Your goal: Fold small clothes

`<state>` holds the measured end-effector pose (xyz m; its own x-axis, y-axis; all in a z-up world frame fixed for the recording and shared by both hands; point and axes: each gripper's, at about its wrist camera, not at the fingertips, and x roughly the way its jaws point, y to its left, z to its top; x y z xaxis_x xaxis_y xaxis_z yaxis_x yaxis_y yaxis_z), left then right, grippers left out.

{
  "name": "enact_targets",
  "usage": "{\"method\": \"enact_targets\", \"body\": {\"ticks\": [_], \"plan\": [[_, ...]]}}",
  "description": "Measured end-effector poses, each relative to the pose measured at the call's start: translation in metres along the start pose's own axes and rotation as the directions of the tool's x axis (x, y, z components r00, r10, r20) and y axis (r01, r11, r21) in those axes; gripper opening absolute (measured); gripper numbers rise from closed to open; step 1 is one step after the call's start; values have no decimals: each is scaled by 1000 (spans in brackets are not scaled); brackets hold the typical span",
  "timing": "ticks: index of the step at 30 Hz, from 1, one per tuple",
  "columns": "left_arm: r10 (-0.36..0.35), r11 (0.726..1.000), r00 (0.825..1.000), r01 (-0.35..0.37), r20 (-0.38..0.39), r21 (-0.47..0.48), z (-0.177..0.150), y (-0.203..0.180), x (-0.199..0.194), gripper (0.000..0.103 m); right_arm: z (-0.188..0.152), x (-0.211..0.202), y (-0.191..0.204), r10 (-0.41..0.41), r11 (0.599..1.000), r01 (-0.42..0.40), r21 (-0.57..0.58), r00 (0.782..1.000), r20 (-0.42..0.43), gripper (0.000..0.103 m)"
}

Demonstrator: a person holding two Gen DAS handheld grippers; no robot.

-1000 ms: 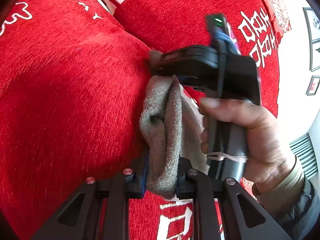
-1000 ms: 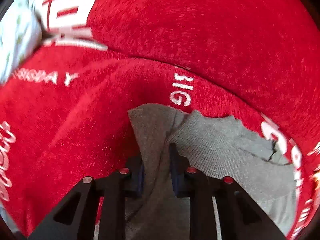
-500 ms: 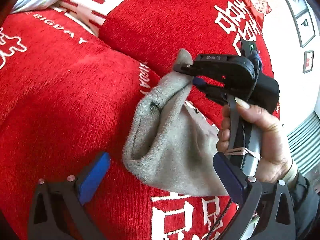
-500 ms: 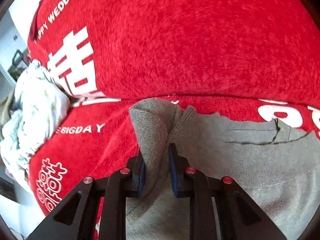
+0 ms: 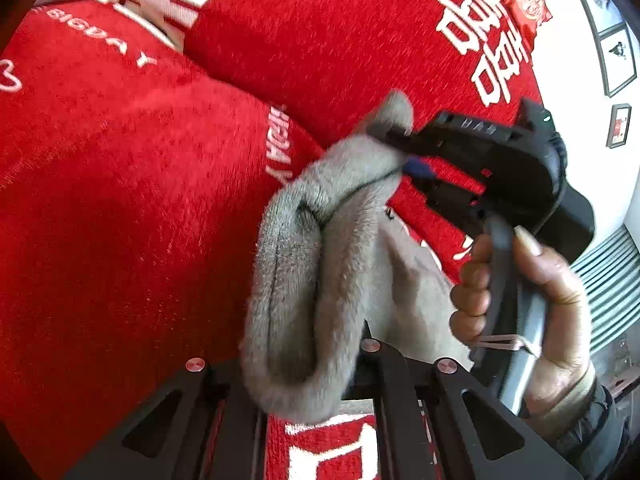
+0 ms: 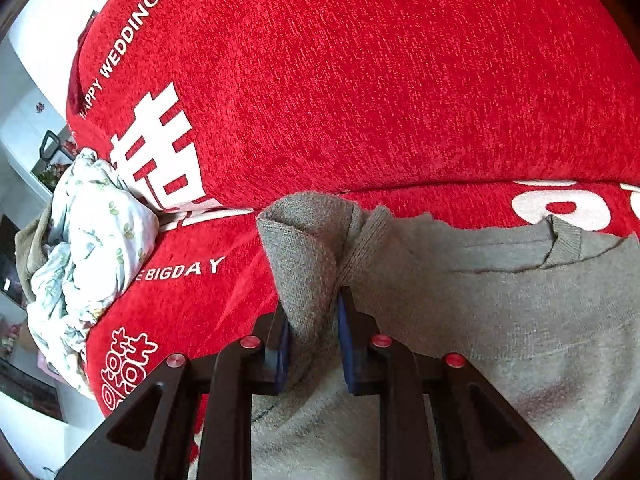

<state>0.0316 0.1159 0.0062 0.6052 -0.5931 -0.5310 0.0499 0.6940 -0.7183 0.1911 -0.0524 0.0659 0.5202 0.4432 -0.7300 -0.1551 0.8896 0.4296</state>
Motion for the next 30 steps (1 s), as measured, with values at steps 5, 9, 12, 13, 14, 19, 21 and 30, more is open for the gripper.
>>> {"method": "enact_targets", "body": {"ticks": [5, 9, 12, 13, 14, 19, 21, 30], "plan": [[126, 985, 990, -132, 63, 110, -5, -30, -14, 9, 7, -5, -2, 5, 1000, -4, 13, 1000, -20, 23], [218, 951, 972, -232, 89, 206, -11, -59, -15, 9, 13, -7, -4, 32, 998, -30, 47, 999, -41, 23], [254, 934, 963, -270, 94, 235, -14, -73, -18, 9, 17, -11, -8, 59, 995, -55, 80, 997, -46, 23], [265, 929, 960, -280, 92, 240, -15, -77, -18, 9, 18, -13, -9, 66, 994, -62, 88, 997, -46, 23], [270, 927, 959, -284, 90, 246, -15, -81, -18, 9, 20, -14, -10, 75, 993, -70, 97, 996, -48, 23], [301, 907, 950, -310, 76, 285, -14, -101, -13, 9, 23, -24, -22, 88, 989, -81, 123, 995, -49, 23], [314, 901, 947, -320, 69, 293, -12, -108, -9, 9, 25, -27, -26, 87, 988, -80, 129, 995, -50, 23], [385, 859, 922, -372, 34, 351, -12, -137, 10, 9, 30, -33, -35, 78, 993, -71, 94, 994, -71, 23]]}}
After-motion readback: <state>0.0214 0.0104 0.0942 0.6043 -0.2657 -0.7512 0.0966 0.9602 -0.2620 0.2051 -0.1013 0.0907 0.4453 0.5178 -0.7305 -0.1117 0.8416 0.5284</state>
